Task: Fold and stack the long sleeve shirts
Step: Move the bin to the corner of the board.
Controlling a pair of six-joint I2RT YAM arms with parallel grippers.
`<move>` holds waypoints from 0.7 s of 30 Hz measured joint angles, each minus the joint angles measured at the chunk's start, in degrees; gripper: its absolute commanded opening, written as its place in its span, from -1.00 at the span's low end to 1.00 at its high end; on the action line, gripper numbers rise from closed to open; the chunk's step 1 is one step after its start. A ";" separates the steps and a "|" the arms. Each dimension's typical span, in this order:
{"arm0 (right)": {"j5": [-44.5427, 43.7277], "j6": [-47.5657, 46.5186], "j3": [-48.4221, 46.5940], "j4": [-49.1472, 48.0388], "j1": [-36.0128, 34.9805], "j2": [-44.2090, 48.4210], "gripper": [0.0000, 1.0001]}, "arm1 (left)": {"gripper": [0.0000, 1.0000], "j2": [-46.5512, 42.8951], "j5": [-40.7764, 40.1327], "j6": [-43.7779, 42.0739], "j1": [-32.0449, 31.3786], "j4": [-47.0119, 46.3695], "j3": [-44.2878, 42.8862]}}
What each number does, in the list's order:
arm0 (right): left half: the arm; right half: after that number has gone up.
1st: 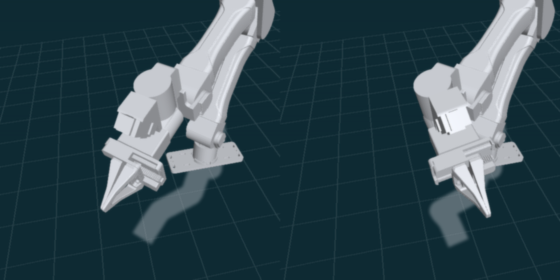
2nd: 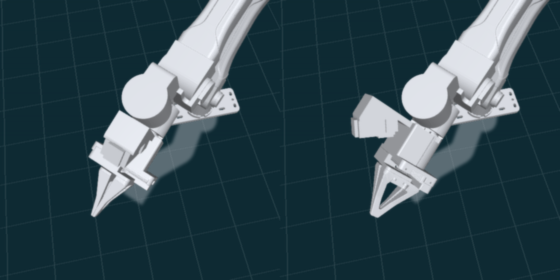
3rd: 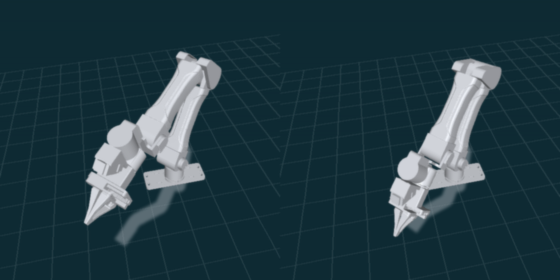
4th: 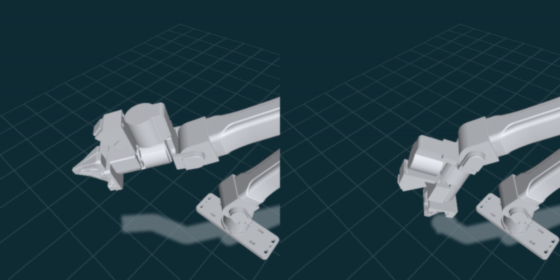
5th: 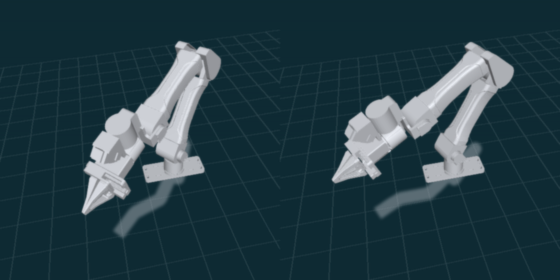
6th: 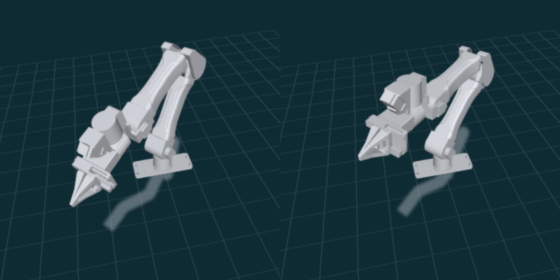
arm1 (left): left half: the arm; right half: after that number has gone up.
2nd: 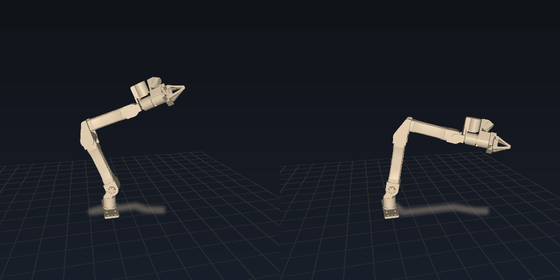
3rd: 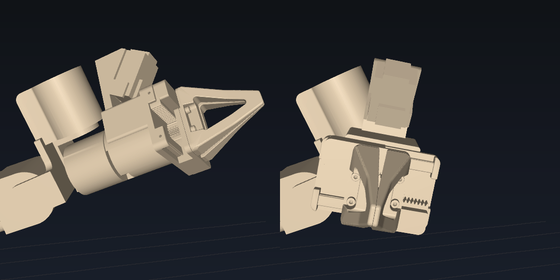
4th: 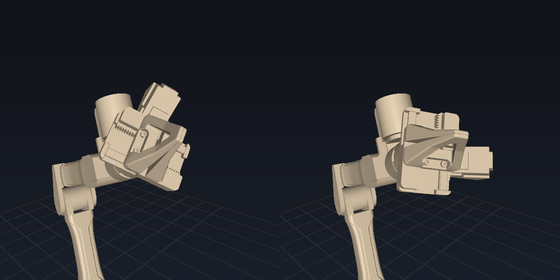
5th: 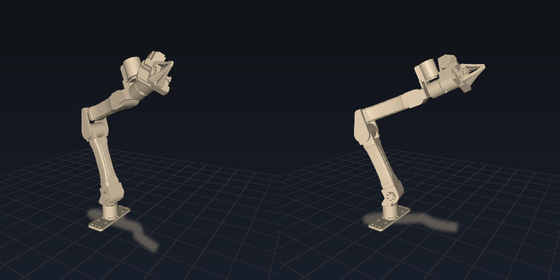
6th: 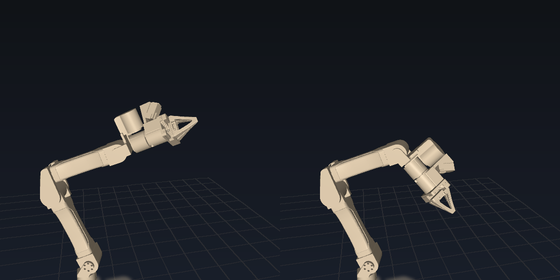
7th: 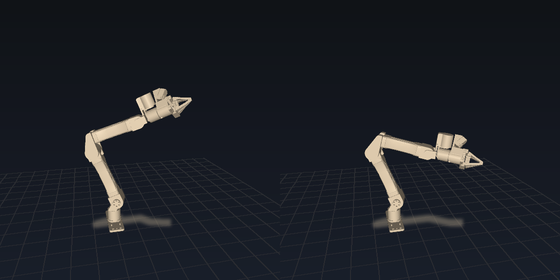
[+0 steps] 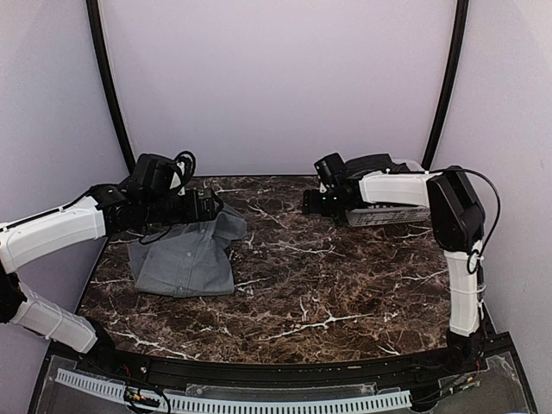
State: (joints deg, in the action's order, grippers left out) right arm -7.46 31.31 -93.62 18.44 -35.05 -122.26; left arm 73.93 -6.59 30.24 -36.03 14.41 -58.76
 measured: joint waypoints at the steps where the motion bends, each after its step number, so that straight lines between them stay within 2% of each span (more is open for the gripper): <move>1: 0.00 -0.31 0.13 0.44 0.98 -0.07 0.62 | 0.98 0.00 0.00 0.00 0.00 -0.04 0.00; 9: 1.86 -3.28 -0.20 1.27 7.26 -0.17 0.64 | 0.98 0.17 0.02 0.00 0.00 -0.24 -0.02; 17: 3.80 -6.25 -4.70 1.77 7.69 -2.14 0.64 | 0.98 2.25 0.11 0.02 0.00 -0.55 0.00; 21: 5.86 -7.26 -4.85 1.55 7.30 -2.14 0.64 | 0.89 3.80 -1.20 0.42 0.02 -0.33 -0.04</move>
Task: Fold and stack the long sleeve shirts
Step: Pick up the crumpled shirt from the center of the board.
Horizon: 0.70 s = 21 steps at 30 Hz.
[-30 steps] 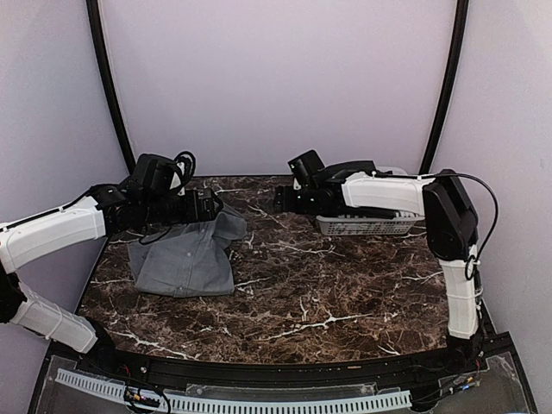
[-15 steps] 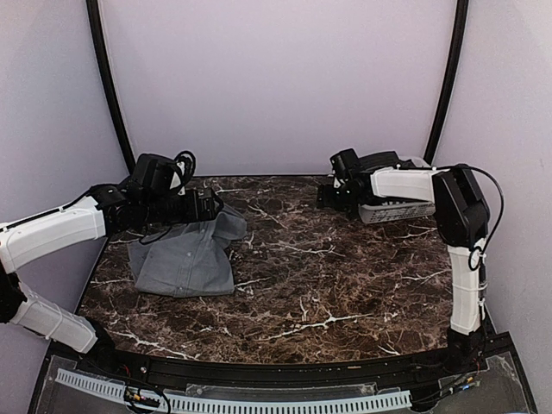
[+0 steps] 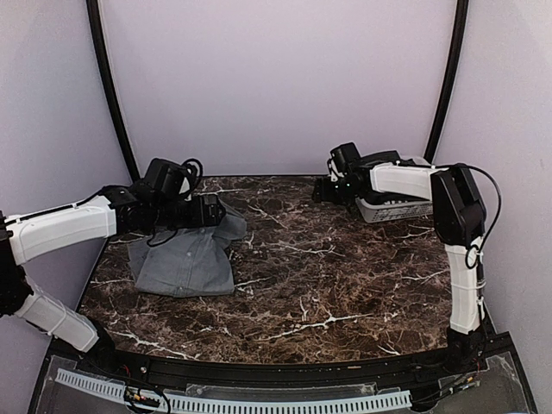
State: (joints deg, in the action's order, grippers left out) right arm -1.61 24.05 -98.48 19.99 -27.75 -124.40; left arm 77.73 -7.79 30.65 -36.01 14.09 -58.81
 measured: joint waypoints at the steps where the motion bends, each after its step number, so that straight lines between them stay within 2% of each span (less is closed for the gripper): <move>1: 0.66 -0.20 0.15 -0.15 -0.33 0.11 0.64 | 0.84 0.52 -0.63 0.26 0.00 0.39 -0.04; 7: 2.29 -1.55 5.01 -1.09 -4.87 4.79 0.63 | 0.70 3.06 -4.61 2.05 0.28 4.04 -0.20; 11: 3.52 -1.75 8.50 -2.38 -7.98 9.60 0.63 | 0.68 3.34 -3.54 1.95 0.20 3.85 -0.31; 13: 3.96 -1.75 9.75 -3.32 -8.57 11.39 0.62 | 0.60 4.83 -3.19 1.92 -0.31 4.24 -1.42; 19: 4.50 -1.70 12.83 -5.70 -8.48 13.97 0.61 | 0.12 13.97 -6.40 2.19 -1.53 5.92 -7.39; 20: 4.52 -1.70 13.51 -5.99 -8.46 14.19 0.61 | -0.13 15.17 -7.17 2.29 -1.62 6.19 -8.11; 21: 4.59 -1.70 14.38 -6.32 -8.44 14.43 0.60 | -0.28 16.63 -8.00 1.97 -1.66 6.40 -9.09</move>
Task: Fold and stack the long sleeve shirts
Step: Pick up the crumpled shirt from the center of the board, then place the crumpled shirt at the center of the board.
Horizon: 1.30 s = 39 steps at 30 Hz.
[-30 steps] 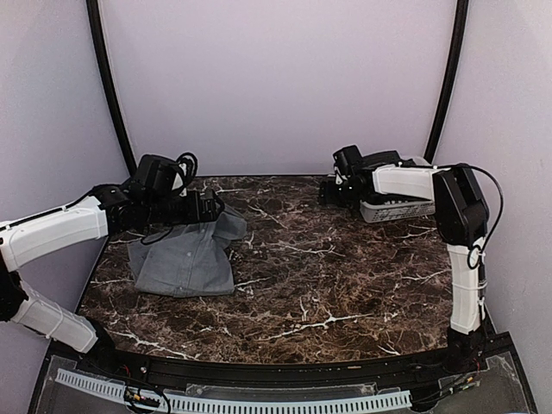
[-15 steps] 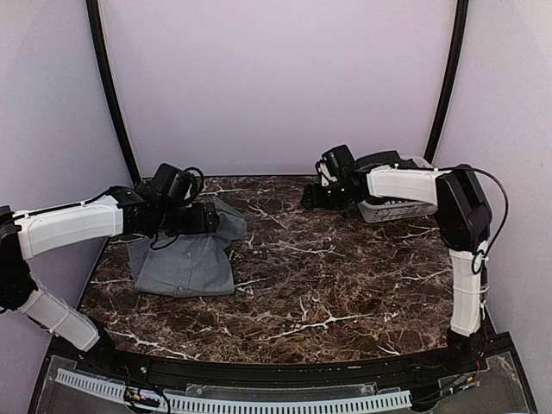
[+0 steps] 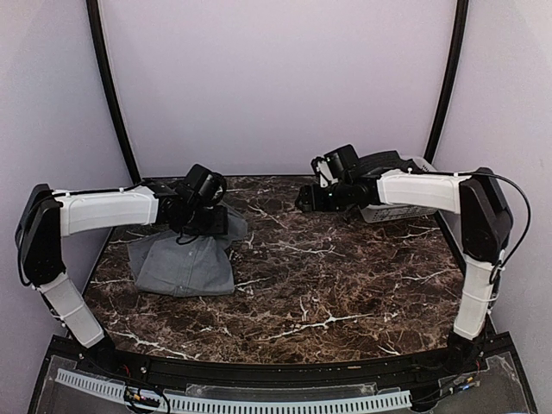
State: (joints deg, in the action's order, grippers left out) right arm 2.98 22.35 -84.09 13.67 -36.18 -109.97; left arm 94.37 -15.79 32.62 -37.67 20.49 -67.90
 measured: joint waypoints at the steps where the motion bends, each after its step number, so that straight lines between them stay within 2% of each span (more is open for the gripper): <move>1: 0.00 0.00 0.46 -0.02 0.00 0.11 0.59 | -0.56 1.33 -0.48 -0.13 -0.15 0.04 -1.07; 3: -0.02 -0.02 1.57 -0.44 0.00 0.39 0.56 | -0.85 3.96 -1.20 -1.51 -0.39 0.52 -4.24; 5: -0.22 -0.04 2.47 -0.44 0.04 0.79 0.52 | -0.99 6.73 -1.49 -4.35 -1.38 0.70 -9.18; 12: -2.69 0.48 5.77 -1.22 1.40 5.01 0.44 | -1.00 9.68 1.79 -14.60 -11.43 0.72 -26.14; 16: -6.19 2.40 9.33 -1.86 4.68 11.82 0.46 | -1.00 9.55 6.32 -20.81 -17.29 -1.14 -37.07; 18: -8.28 3.52 11.43 -2.89 6.38 16.02 0.46 | -1.00 8.17 9.55 -22.58 -19.08 -3.58 -38.56; 20: -10.32 4.42 13.70 -4.35 7.65 20.15 0.46 | -1.00 4.35 12.48 -23.89 -19.69 -7.74 -34.88; 22: -11.61 4.98 16.04 -6.23 7.93 23.80 0.48 | -1.00 -1.46 15.17 -23.96 -18.69 -12.59 -26.86; 24: -11.78 5.18 18.14 -8.04 7.80 26.40 0.48 | -1.00 -7.50 18.36 -22.23 -15.52 -17.00 -17.70; 25: -11.58 5.16 19.67 -9.75 7.69 27.58 0.49 | -1.00 -10.80 20.22 -20.65 -11.80 -20.13 -11.74; 27: -10.84 4.96 21.05 -11.17 7.67 28.15 0.49 | -1.00 -12.94 22.56 -18.32 -5.64 -23.47 -5.55; 30: -8.26 3.67 22.67 -13.22 7.21 27.04 0.51 | -0.95 -10.27 26.40 -14.73 2.93 -27.50 1.09; 32: -6.45 2.58 23.06 -13.84 6.40 25.35 0.52 | -0.81 -6.36 28.68 -13.09 5.68 -28.59 2.82; 34: -4.74 1.22 23.23 -13.92 5.16 23.34 0.52 | -0.72 -1.25 30.91 -11.30 7.45 -28.81 3.61; 39: -0.09 -2.75 24.50 -13.03 1.14 18.62 0.57 | -0.76 5.18 32.70 -8.79 9.20 -27.43 3.28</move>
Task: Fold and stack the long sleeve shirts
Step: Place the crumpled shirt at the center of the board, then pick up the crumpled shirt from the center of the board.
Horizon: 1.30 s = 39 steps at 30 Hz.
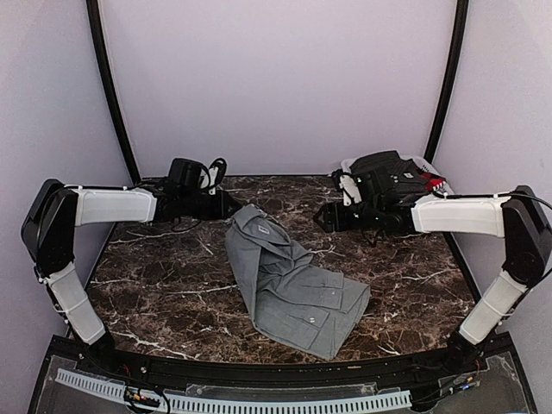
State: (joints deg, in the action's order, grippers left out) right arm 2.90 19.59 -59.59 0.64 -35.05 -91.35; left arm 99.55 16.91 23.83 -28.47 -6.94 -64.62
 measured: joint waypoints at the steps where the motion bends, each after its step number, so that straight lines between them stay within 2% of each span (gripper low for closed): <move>1: 0.87 -0.98 0.66 0.31 -0.96 -0.63 0.59 | -0.79 0.11 -0.11 0.35 0.37 0.79 -0.74; 7: 4.61 -4.22 2.62 1.36 -4.22 -2.58 0.58 | -0.79 0.96 -1.73 2.29 2.89 2.01 -6.71; 13: 7.67 -4.61 2.84 1.25 -5.51 -5.14 0.44 | -0.54 1.03 -3.72 3.74 4.63 5.35 -7.45; 16: 8.48 -4.46 4.28 0.94 -6.27 -5.31 0.34 | -0.36 0.52 -3.91 4.50 4.35 7.56 -7.26; 20: 9.81 -3.80 5.44 0.24 -7.34 -6.73 0.23 | -0.27 -4.98 -4.63 6.14 2.60 10.64 -3.67; 23: 10.56 -2.86 5.46 -1.03 -7.80 -8.15 0.05 | -0.23 -12.04 -6.32 8.00 -1.31 13.00 -1.01; 27: 11.34 -1.68 5.40 -2.51 -7.89 -9.51 -0.30 | -0.19 -18.67 -7.76 11.19 -8.44 13.77 0.85; 30: 11.52 -0.90 5.29 -3.02 -7.93 -10.45 -0.65 | -0.17 -19.17 -8.20 13.81 -13.68 13.81 1.86; 33: 11.50 -0.02 5.18 -3.63 -8.04 -10.62 -0.96 | -0.16 -15.89 -8.68 16.52 -18.32 13.88 2.05; 39: 10.54 0.87 4.72 -4.52 -8.92 -10.60 -1.00 | -0.06 -8.07 -8.63 22.05 -22.45 12.55 2.16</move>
State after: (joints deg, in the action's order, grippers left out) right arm 13.43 20.47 -54.87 -3.88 -43.97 -101.95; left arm 91.48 8.27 45.89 -50.92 5.61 -62.46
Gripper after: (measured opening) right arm 0.005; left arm 0.450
